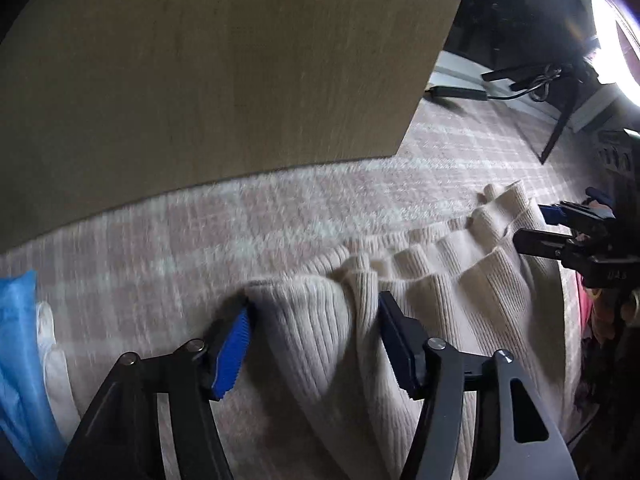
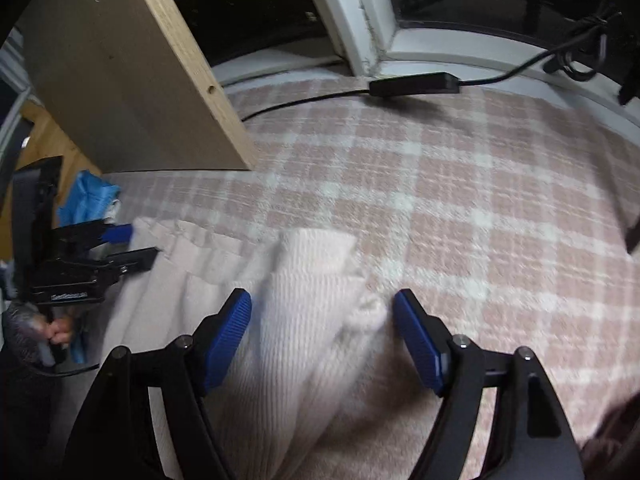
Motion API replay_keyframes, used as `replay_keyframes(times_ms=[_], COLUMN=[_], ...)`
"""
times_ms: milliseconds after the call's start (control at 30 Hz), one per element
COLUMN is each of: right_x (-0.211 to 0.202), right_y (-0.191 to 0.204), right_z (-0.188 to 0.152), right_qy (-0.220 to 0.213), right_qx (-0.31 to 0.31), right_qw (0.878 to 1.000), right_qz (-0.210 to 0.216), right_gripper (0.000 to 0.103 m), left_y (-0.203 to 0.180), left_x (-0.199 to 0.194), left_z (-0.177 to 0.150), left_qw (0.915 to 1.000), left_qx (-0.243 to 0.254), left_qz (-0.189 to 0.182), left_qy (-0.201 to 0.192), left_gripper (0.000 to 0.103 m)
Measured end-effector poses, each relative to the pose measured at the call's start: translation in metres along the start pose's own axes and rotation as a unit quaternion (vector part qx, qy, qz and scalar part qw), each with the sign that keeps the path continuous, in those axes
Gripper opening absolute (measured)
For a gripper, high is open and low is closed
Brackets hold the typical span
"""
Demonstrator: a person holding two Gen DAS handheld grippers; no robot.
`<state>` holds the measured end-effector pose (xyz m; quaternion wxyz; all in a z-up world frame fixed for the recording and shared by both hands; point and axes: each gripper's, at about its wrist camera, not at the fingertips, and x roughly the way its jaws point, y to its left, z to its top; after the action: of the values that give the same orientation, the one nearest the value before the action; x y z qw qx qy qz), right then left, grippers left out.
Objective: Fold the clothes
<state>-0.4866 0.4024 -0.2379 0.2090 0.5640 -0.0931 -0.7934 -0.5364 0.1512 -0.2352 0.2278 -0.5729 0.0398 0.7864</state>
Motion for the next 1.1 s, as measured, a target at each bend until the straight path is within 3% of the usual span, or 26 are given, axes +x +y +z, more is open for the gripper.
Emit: replay_keyframes(times_ms=[33,67,100,267,400,500,600,667,733,867,967,1067,1100], right_x=[0.000,0.000,0.000,-0.036,-0.079,-0.141,-0.197,-0.219,-0.240,-0.207,-0.147,-0.107,-0.111], right_y=[-0.001,-0.002,-0.004,0.006,0.023,0.059,0.093,0.109,0.125,0.123,0.103,0.078,0.072], right_z=[0.000,0.000,0.000,-0.005,-0.009,-0.017,-0.023,-0.047,-0.071,-0.139,-0.213,-0.280,-0.294], right_qy=[-0.001,-0.001,-0.002,-0.030,-0.068,-0.122,-0.182,-0.201,-0.219,-0.177,-0.070,0.042,0.050], right_qx=[0.000,0.000,0.001,0.017,0.011,-0.037,-0.083,-0.109,-0.134,-0.134,-0.097,-0.074,-0.062], right_qw=[1.000,1.000,0.999,0.997,0.995,0.990,0.979,0.973,0.966,0.973,0.990,0.988,0.989], right_qz=[0.013,0.026,0.039,0.067,0.078,0.064,0.037,0.004,-0.028,-0.071,-0.078,-0.126,-0.121], right_gripper=[0.052,0.037,0.030,0.025,0.024,0.024,0.024,0.024,0.024,0.024,0.031,0.030,0.031], left_y=[-0.001,-0.001,-0.002,0.004,-0.008,-0.026,-0.045,-0.053,-0.058,-0.065,-0.064,-0.060,-0.057], left_x=[0.000,0.000,0.000,-0.030,-0.094,-0.155,-0.227,-0.254,-0.264,-0.228,-0.166,-0.124,-0.115], left_z=[-0.001,-0.001,-0.002,-0.002,-0.004,-0.007,-0.021,-0.039,-0.068,-0.140,-0.207,-0.267,-0.285], left_qw=[0.9999,0.9998,0.9995,0.9953,0.9895,0.9839,0.9716,0.9663,0.9634,0.9745,0.9867,0.9863,0.9848], left_qx=[0.006,0.011,0.015,-0.013,0.004,0.038,0.074,0.101,0.120,0.139,0.105,0.069,0.056], left_qz=[-0.009,-0.019,-0.029,-0.092,-0.123,-0.120,-0.114,-0.090,-0.093,-0.094,-0.120,-0.136,-0.139], left_qy=[-0.002,-0.002,-0.003,-0.028,-0.075,-0.127,-0.194,-0.219,-0.221,-0.149,-0.030,0.063,0.087], left_gripper=[0.035,0.032,0.029,0.022,0.019,0.018,0.014,0.012,0.012,0.012,0.013,0.012,0.012])
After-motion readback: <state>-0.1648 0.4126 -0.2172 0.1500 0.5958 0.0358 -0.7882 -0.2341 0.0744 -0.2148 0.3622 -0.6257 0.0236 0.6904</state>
